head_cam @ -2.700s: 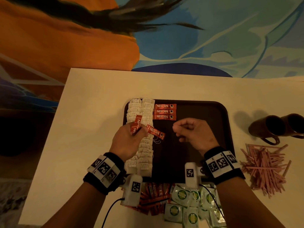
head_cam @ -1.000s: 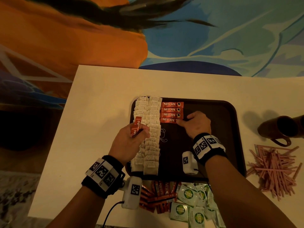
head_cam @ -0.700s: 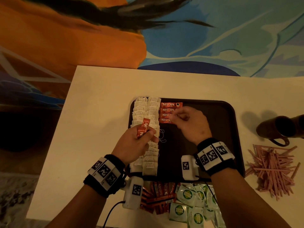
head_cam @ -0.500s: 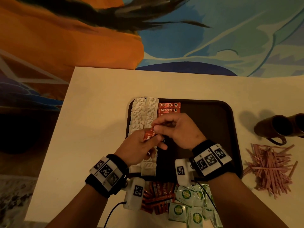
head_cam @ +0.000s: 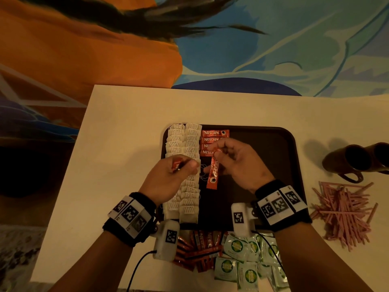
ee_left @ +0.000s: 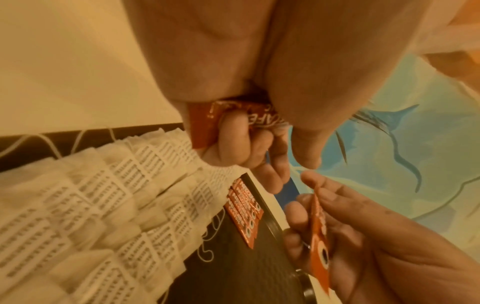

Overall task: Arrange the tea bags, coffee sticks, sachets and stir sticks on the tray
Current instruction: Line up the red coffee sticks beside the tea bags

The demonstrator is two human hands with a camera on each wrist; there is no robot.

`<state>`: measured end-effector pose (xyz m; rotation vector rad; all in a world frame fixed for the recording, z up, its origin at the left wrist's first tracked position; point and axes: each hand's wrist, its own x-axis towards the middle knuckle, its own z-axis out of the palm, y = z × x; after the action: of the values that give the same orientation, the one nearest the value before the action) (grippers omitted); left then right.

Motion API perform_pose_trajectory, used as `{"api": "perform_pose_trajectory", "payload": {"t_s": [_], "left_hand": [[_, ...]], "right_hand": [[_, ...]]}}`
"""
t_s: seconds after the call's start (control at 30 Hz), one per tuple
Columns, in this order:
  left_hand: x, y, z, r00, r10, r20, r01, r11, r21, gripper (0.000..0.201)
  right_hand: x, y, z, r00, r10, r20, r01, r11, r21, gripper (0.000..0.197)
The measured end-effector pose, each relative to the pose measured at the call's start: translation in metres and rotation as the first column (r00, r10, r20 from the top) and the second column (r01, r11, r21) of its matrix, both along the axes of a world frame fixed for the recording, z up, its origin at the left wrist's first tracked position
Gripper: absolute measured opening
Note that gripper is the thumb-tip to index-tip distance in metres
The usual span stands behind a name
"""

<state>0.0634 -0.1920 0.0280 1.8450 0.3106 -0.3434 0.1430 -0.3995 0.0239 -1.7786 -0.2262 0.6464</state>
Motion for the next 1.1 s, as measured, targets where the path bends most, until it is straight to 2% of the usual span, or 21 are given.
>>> {"api": "perform_pose_trajectory", "payload": {"t_s": [0.13,0.27,0.33,0.4,0.47,0.53,0.83,0.93,1.1], "left_hand": [[0.008,-0.006,0.003,0.997,0.018,0.07,-0.017,1.0,-0.014,0.019],[0.01,-0.004,0.001,0.996,0.027,0.084,-0.027,1.0,0.003,0.012],[0.011,-0.003,0.0,0.995,0.032,0.091,-0.033,0.999,0.01,0.011],[0.012,-0.003,0.001,0.994,0.044,0.098,-0.047,0.998,0.032,0.013],[0.013,-0.004,0.003,0.993,0.072,0.098,-0.076,0.996,0.039,0.016],[0.015,-0.005,0.003,0.989,0.107,0.1,-0.11,0.994,0.028,0.017],[0.013,-0.009,-0.003,0.987,0.129,0.093,-0.132,0.991,0.026,0.019],[0.011,-0.009,-0.007,0.987,0.143,0.08,-0.146,0.989,0.03,0.017],[0.005,-0.002,-0.012,0.983,0.182,0.038,-0.184,0.982,0.041,0.011]], "right_hand": [[-0.008,0.011,0.002,0.996,0.079,-0.027,-0.08,0.997,-0.001,0.031],[-0.012,0.015,0.002,0.996,0.074,-0.044,-0.072,0.997,0.041,0.045],[-0.011,0.013,0.002,0.996,0.066,-0.059,-0.063,0.997,0.052,0.046],[-0.011,0.011,0.002,0.998,0.051,-0.04,-0.049,0.998,0.045,0.036],[-0.01,0.008,0.002,1.0,0.005,-0.002,-0.005,0.999,0.032,0.022],[-0.009,0.002,0.001,0.998,-0.057,-0.002,0.057,0.998,0.038,0.016],[-0.016,-0.021,-0.001,0.937,-0.281,-0.209,0.317,0.934,0.165,0.024],[-0.017,-0.027,-0.007,0.919,-0.326,-0.223,0.356,0.928,0.113,0.022],[-0.007,-0.04,-0.03,0.848,-0.499,-0.179,0.478,0.866,-0.15,0.015]]}}
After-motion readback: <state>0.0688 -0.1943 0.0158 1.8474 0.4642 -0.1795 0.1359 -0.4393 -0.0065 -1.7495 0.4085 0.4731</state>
